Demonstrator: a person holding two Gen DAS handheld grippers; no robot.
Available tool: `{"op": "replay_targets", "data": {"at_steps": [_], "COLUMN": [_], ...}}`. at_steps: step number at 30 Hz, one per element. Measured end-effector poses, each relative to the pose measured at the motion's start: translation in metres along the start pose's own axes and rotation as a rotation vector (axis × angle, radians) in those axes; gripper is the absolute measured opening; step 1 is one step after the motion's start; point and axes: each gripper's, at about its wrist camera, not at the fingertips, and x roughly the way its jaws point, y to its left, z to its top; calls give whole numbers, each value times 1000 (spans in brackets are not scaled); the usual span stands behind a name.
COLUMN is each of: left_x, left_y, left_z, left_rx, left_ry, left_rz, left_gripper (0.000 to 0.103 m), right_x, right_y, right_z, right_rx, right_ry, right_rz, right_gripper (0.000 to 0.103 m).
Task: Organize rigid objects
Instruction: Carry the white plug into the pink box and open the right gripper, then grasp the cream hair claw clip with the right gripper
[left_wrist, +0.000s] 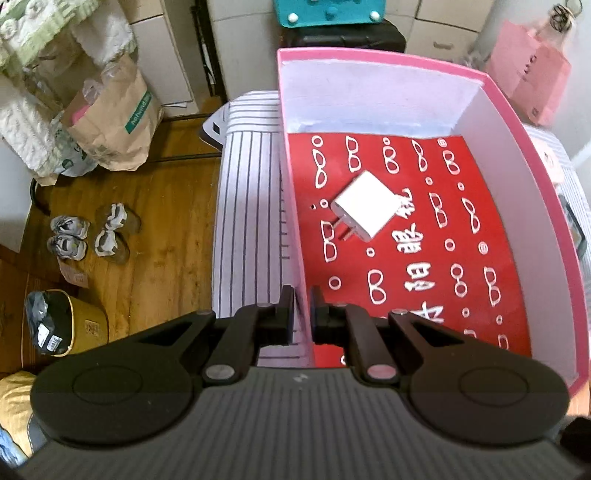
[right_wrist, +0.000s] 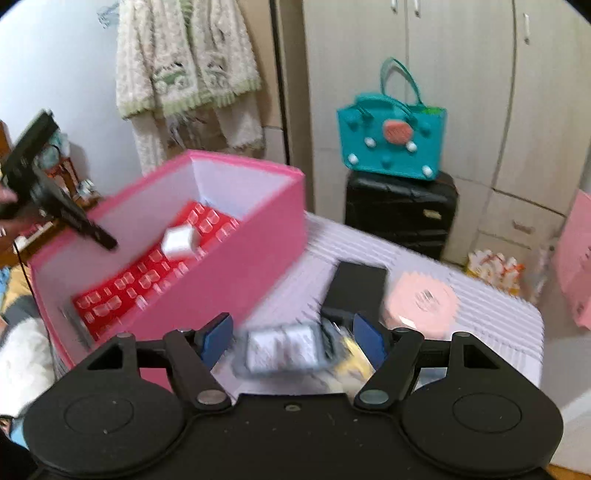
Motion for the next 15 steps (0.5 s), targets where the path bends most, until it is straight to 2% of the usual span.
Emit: {"op": "replay_targets", "data": {"at_steps": [10,15], "left_x": [2,1], "left_y": [-2,-2], "left_z": [2,0], "left_rx": [-36,-49], "left_ry": [-26,-35], "left_rz": [13,16], "left_gripper": [8,8], "right_x": [12,17], "right_y": [-27,-27], "right_z": [-42,-53], "right_rx": [34,27], "right_ry": [111,123], "right_rz": [-122,-88], "right_gripper": [78,78]}}
